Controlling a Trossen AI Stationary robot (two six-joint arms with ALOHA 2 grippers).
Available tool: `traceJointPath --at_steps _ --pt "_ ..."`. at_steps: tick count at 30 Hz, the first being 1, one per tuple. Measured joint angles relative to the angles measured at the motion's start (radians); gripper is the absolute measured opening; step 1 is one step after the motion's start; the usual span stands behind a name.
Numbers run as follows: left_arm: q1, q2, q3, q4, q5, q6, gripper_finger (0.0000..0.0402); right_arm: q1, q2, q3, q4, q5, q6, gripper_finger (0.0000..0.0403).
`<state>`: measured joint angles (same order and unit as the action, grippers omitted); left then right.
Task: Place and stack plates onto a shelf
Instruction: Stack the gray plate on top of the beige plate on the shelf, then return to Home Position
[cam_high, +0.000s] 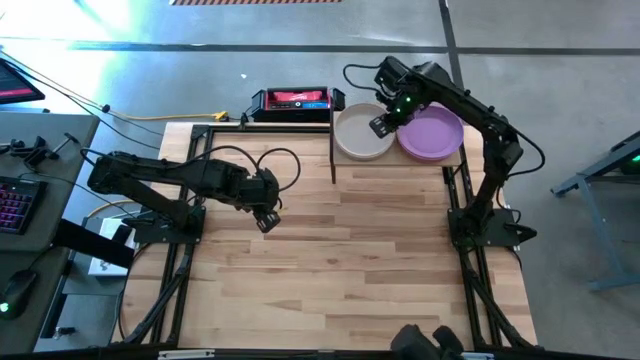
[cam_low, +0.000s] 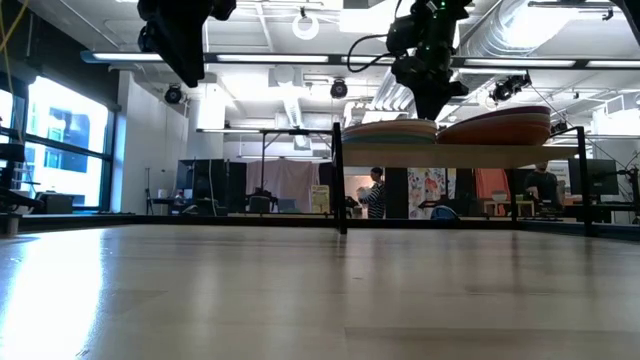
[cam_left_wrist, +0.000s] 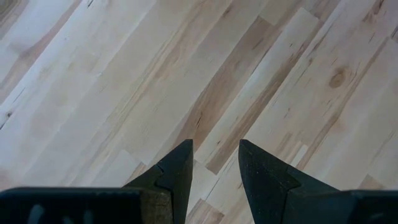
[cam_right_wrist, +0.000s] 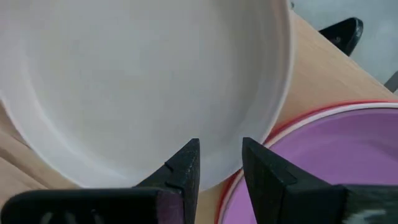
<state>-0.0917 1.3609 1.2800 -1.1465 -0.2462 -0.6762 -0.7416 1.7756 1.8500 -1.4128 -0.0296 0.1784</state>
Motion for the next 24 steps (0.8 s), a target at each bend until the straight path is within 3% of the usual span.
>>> traceJointPath --at_steps 24 --pt "0.000 0.000 0.000 0.000 0.000 0.000 0.0117 -0.038 0.018 0.000 -0.039 -0.034 0.001 0.0099"
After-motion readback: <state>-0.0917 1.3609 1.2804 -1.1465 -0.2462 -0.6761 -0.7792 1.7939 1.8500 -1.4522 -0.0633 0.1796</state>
